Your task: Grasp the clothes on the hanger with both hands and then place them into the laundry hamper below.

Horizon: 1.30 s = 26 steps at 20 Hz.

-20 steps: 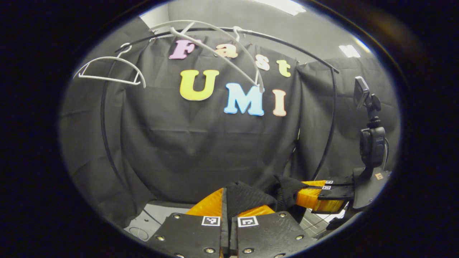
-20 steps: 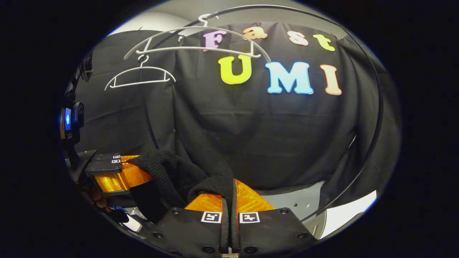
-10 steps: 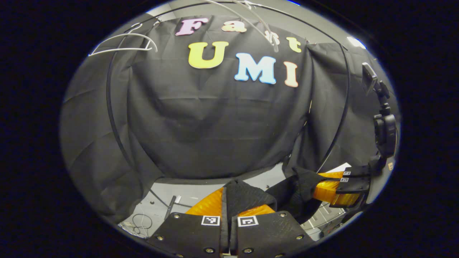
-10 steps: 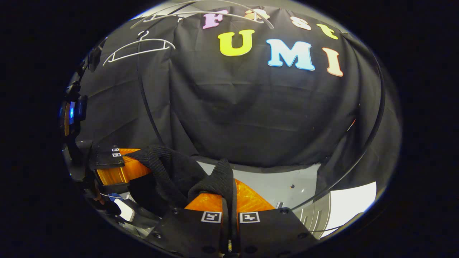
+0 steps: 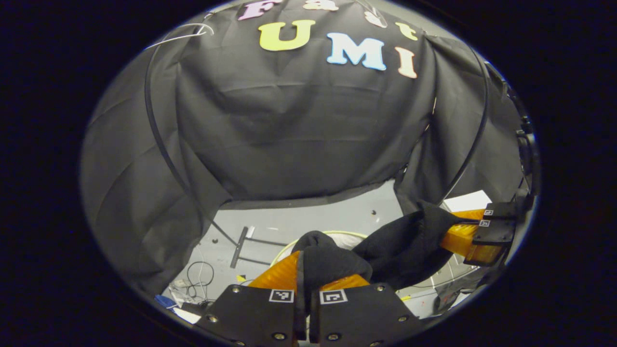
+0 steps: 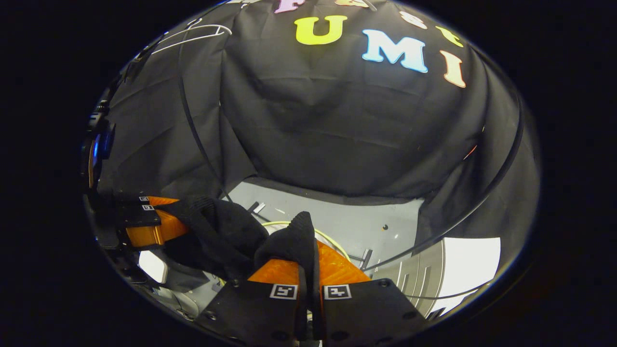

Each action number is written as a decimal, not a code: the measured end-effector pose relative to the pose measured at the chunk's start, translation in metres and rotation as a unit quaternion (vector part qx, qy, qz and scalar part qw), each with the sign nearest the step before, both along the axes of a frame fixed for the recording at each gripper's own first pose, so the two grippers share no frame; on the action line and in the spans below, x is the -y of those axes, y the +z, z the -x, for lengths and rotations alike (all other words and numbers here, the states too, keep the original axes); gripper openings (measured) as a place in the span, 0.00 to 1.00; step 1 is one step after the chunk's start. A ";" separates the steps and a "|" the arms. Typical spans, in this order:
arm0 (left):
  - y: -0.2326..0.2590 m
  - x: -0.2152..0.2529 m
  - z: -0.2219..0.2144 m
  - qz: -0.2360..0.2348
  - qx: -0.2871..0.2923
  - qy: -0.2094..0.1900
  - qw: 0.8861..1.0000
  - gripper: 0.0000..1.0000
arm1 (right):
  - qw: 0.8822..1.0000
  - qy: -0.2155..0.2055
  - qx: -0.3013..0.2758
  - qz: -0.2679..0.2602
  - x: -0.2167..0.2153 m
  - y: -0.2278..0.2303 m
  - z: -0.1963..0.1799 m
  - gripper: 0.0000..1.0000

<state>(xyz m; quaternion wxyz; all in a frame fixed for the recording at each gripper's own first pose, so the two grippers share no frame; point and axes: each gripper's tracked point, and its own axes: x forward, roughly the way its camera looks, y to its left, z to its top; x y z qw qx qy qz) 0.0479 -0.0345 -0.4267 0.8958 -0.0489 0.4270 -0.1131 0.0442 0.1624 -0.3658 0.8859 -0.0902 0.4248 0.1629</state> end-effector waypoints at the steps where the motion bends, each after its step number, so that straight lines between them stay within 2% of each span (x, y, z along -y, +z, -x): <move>1: -0.004 -0.003 0.003 -0.006 -0.011 -0.001 1.000 0.04 | 1.000 0.001 -0.006 0.003 0.001 -0.004 0.001 0.06; 3: -0.015 0.004 0.004 -0.014 -0.028 -0.007 0.999 0.05 | 1.000 0.000 -0.022 0.007 0.002 -0.011 0.005 0.02; 4: -0.017 0.007 0.007 -0.016 -0.034 -0.010 0.999 0.06 | 1.000 -0.002 -0.028 0.010 0.004 -0.015 0.006 0.08; 5: -0.020 0.007 0.011 -0.018 -0.039 -0.013 0.999 0.02 | 0.999 -0.003 -0.034 0.014 0.005 -0.019 0.009 0.08; 6: -0.022 0.008 0.013 -0.020 -0.046 -0.013 0.999 0.07 | 0.999 -0.004 -0.039 0.019 0.006 -0.022 0.009 0.10; 11: -0.030 0.004 0.032 -0.026 -0.076 -0.010 0.997 0.15 | 0.998 0.012 -0.056 0.031 0.010 -0.026 0.030 0.17; 14: -0.027 0.002 0.034 -0.026 -0.070 -0.013 0.997 0.55 | 0.999 0.019 -0.045 0.021 0.005 -0.018 0.032 0.51; 15: -0.024 0.001 0.032 -0.029 -0.064 -0.013 0.997 0.69 | 0.999 0.021 -0.039 0.020 0.004 -0.013 0.029 0.54; 17: -0.018 -0.002 0.034 -0.035 -0.053 -0.013 0.998 0.95 | 0.999 0.024 -0.022 0.021 0.002 -0.004 0.025 0.72; 19: -0.006 -0.004 0.031 -0.037 -0.036 -0.013 0.999 0.95 | 1.000 0.025 -0.008 0.016 0.001 0.004 0.028 0.98; 22: 0.017 -0.009 0.028 -0.038 -0.005 -0.012 0.999 0.95 | 1.000 0.018 0.015 0.006 0.002 0.027 0.028 0.99; 26: 0.073 -0.010 0.014 -0.025 0.047 -0.009 0.999 0.95 | 0.997 -0.005 0.070 -0.023 0.012 0.080 0.029 0.98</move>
